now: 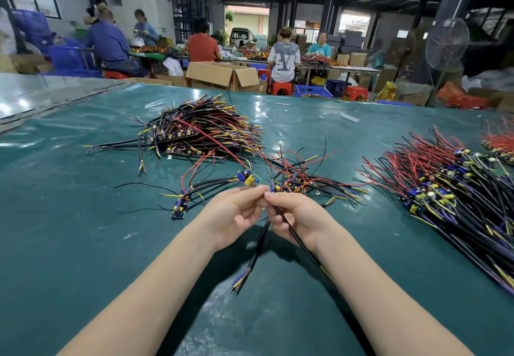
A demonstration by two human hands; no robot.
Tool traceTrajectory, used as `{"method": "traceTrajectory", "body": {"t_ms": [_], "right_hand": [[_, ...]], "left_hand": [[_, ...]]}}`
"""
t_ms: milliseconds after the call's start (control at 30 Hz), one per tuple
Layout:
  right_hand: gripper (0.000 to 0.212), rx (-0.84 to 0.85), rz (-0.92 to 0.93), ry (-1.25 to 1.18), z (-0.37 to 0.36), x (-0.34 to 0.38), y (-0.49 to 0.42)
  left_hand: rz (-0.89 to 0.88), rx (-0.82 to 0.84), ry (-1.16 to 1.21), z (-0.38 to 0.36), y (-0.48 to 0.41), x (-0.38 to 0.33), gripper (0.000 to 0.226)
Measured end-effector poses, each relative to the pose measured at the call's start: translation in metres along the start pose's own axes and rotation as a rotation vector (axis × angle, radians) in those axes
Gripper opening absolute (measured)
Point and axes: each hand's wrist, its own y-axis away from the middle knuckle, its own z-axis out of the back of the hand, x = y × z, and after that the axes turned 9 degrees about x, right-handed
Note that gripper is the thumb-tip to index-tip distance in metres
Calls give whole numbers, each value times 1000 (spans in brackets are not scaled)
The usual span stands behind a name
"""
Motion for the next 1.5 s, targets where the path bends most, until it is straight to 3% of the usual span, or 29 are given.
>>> {"method": "traceTrajectory", "body": {"t_ms": [133, 267, 367, 500, 700, 900, 1100, 1233, 1500], "right_hand": [[34, 26, -34, -80, 0, 0, 0], [45, 31, -33, -72, -1, -1, -1], [43, 49, -77, -19, -3, -2, -1], [30, 114, -103, -56, -6, -3, -1], [23, 25, 12, 35, -8, -3, -4], [23, -8, 139, 400, -5, 1, -6], [20, 144, 172, 331, -9, -5, -7], [19, 122, 286, 389, -13, -6, -6], [32, 30, 243, 432, -12, -12, -6]], "left_hand": [[24, 78, -29, 3, 1, -2, 20], [-40, 56, -85, 0, 2, 1, 23], [-157, -60, -150, -3, 1, 2, 20], [-234, -145, -49, -1, 0, -5, 15], [-112, -185, 89, -5, 0, -11, 17], [-77, -211, 104, -1, 2, -21, 17], [-103, -309, 105, 8, -1, -22, 18], [-81, -272, 149, 9, 0, -24, 20], [-86, -297, 179, 15, 0, -25, 19]]}}
